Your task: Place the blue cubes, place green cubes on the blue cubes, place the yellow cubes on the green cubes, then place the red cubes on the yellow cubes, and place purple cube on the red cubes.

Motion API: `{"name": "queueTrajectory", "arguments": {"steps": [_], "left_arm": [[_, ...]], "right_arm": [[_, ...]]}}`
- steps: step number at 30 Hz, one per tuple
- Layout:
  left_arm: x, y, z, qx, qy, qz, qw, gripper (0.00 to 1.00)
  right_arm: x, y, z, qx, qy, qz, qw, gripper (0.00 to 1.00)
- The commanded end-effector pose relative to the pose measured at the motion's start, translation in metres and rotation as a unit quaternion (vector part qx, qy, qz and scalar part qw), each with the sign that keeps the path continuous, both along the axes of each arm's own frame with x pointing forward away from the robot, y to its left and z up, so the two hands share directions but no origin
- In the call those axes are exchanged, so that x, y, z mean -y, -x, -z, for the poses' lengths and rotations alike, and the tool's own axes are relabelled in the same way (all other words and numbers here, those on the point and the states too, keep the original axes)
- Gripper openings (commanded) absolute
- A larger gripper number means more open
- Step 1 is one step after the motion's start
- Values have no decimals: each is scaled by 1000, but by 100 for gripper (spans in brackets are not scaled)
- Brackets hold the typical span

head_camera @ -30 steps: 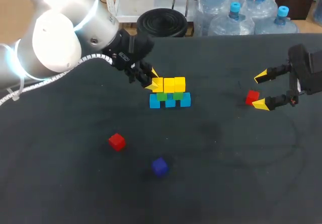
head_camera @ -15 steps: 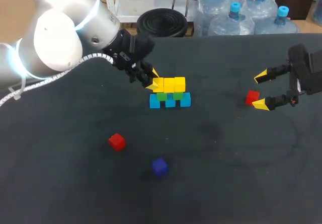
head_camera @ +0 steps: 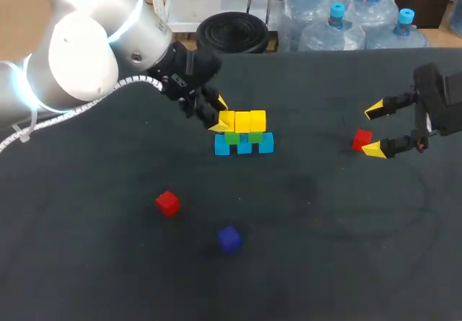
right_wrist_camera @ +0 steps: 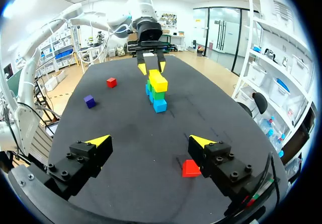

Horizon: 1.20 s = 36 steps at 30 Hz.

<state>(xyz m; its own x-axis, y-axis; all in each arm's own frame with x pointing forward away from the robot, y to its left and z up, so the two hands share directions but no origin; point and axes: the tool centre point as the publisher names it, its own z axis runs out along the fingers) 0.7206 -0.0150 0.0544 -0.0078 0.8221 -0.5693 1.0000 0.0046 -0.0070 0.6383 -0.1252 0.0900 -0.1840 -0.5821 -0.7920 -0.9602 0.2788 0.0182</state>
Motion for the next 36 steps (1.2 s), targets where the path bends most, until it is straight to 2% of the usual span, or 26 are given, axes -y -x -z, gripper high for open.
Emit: {"name": "queueTrajectory", "arguments": {"steps": [1, 3, 13, 21, 24, 27, 32, 36], "left_arm": [[0, -5, 0, -5, -2, 1, 1000, 100], [-1, -6, -2, -9, -5, -5, 1000, 100], [-15, -6, -23, 15, -5, -10, 1000, 100], [-37, -1, -29, 26, -25, -17, 999, 100], [-44, 7, -30, 33, -43, -8, 998, 100], [-54, 16, -31, 31, -58, -37, 997, 100], [-71, 37, -32, 36, -66, -86, 993, 100], [-83, 59, -29, 41, -61, -98, 992, 100]], "right_arm": [[0, 0, 0, 1, -1, 0, 1000, 100], [0, 0, 0, 1, -1, 0, 1000, 100], [0, 0, 0, 1, -1, 0, 1000, 100], [0, 0, 0, 1, -1, 0, 1000, 100], [0, 0, 0, 1, -1, 0, 1000, 100], [0, 0, 0, 1, -1, 0, 1000, 100], [0, 0, 0, 1, -1, 0, 1000, 100], [0, 0, 0, 1, -1, 0, 1000, 100]]}}
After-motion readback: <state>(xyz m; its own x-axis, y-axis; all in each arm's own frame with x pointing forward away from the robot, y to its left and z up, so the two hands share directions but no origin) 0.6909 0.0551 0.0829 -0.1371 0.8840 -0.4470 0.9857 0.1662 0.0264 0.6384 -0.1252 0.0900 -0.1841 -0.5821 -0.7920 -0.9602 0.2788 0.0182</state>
